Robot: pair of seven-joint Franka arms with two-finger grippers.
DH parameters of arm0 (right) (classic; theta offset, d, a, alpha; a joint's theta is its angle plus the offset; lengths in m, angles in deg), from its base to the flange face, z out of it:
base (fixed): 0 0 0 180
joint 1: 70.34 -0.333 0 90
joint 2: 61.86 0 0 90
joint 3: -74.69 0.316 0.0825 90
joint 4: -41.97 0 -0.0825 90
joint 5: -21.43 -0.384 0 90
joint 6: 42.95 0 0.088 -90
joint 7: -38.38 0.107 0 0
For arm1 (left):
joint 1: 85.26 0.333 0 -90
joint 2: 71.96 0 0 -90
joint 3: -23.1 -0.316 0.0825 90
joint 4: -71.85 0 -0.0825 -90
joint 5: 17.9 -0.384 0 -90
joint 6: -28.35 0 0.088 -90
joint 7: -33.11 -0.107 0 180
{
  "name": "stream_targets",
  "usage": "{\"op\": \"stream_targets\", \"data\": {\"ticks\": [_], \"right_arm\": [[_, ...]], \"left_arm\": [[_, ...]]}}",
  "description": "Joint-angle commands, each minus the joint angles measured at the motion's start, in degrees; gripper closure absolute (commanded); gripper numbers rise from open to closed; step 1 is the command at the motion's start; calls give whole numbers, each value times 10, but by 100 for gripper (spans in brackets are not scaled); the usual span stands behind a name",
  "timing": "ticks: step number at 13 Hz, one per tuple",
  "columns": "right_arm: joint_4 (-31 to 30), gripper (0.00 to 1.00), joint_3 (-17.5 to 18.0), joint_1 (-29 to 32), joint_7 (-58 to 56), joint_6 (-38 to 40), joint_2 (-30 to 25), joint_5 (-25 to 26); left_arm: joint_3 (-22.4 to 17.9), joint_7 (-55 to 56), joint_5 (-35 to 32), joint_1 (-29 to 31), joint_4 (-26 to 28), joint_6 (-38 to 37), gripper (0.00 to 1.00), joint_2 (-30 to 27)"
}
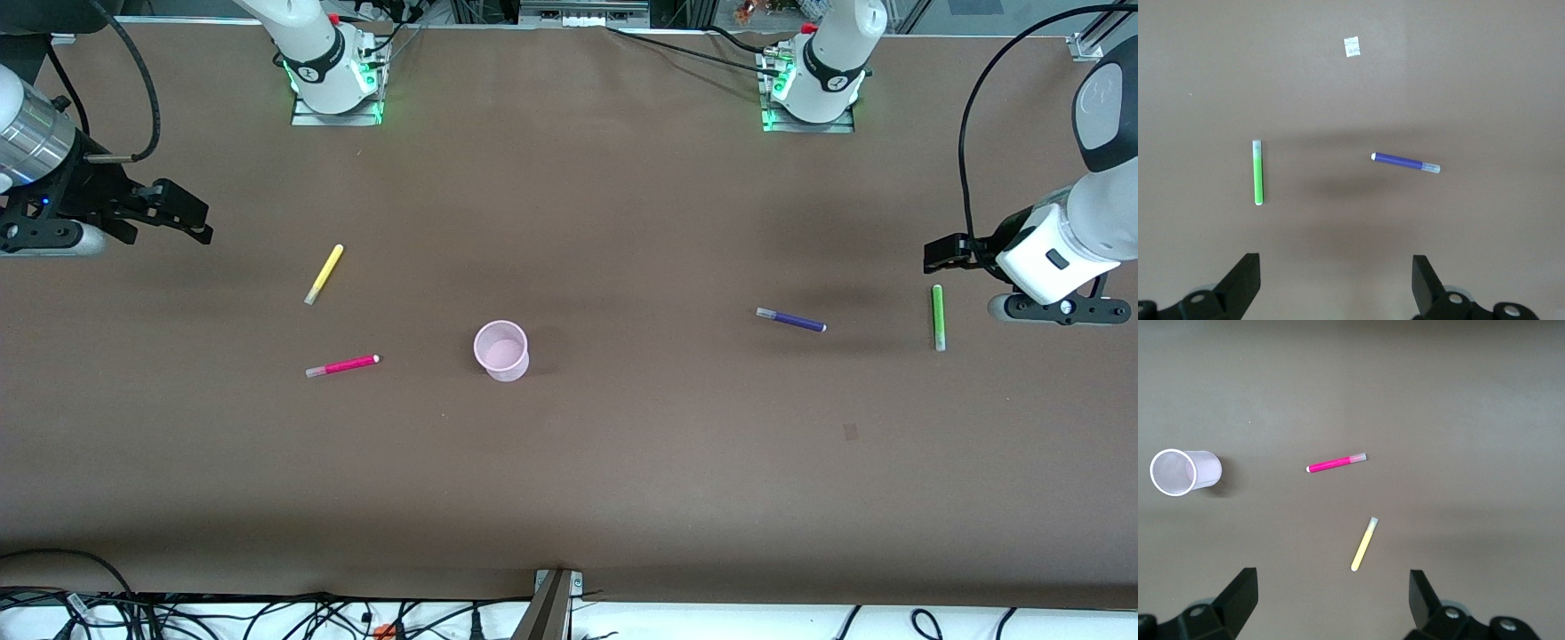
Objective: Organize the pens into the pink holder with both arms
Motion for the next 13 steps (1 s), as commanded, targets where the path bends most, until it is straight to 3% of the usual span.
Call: {"op": "stream_targets", "data": {"ticks": [1,3,10,13], "right_arm": [[6,0,2,-6,2,11,-6,15],[13,0,2,-6,-3,10,-7,15],[10,0,-4,-5,-45,11,6,22],[9,0,-4,-4,23,20,9,20]], "left_arm": [[3,-21,-15,1,-17,-13,0,3],[3,-67,-7,6,-19,-13,0,3],[3,-63,-6,5,-18,-13,0,5],[3,-60,-5,3,-15,-14,0,12]]}}
